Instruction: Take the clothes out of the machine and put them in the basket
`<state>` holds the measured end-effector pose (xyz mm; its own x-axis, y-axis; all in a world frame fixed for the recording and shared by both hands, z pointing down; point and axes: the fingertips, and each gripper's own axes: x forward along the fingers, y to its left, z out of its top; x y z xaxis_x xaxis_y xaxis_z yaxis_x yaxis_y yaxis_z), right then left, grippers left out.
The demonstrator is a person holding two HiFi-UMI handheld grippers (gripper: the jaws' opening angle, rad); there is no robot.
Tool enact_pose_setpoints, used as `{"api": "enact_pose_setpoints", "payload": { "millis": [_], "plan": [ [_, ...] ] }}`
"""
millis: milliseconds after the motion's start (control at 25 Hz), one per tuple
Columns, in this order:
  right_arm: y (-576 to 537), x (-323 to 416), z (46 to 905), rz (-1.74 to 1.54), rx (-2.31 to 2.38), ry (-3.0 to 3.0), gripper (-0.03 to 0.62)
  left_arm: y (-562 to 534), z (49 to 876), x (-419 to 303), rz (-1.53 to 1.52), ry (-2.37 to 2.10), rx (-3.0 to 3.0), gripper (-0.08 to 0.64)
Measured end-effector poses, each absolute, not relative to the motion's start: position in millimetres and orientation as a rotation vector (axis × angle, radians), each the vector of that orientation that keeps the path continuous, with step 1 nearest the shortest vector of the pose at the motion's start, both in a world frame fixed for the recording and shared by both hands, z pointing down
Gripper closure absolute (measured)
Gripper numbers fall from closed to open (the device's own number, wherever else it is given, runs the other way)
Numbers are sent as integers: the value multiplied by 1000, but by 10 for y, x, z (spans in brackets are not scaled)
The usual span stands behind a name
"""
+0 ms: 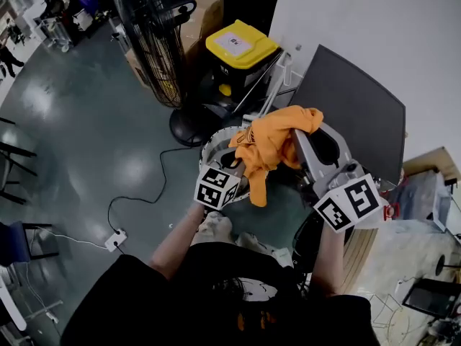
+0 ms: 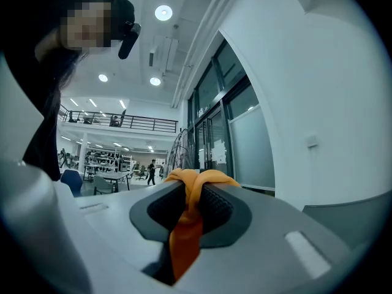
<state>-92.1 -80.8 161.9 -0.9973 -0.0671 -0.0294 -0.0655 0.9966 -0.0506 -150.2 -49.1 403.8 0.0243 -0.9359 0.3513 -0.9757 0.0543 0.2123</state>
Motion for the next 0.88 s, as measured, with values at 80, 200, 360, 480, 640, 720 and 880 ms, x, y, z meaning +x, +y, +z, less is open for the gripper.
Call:
{"api": "enact_pose_setpoints", "payload": {
  "millis": [80, 200, 360, 480, 640, 720, 880],
  "plan": [
    [-863, -1047, 1695, -100, -132, 3118, 509, -545, 3755, -1723, 73, -1980, 1955, 517],
    [-926, -1211, 1821, -151, -170, 3118, 509, -630, 3376, -1998, 8, -2030, 2020, 518],
    [-970, -1357, 1981, -200, -235, 3125, 509, -687, 2954, -2158, -88, -2049, 2115, 518],
    [-1029, -1469, 2133, -229, -275, 3145, 508, -744, 2801, -2185, -64, -2033, 2196, 518],
    [-1092, -1568, 2412, -283, -333, 3185, 508, -791, 3005, -2194, 15, -1955, 2227, 518],
    [-1127, -1628, 2595, -309, -356, 3216, 508, -803, 3176, -2239, 41, -1921, 2204, 518],
    [-1213, -1735, 2995, -412, -406, 3258, 509, -831, 3482, -2333, 88, -1862, 2166, 518]
  ]
}}
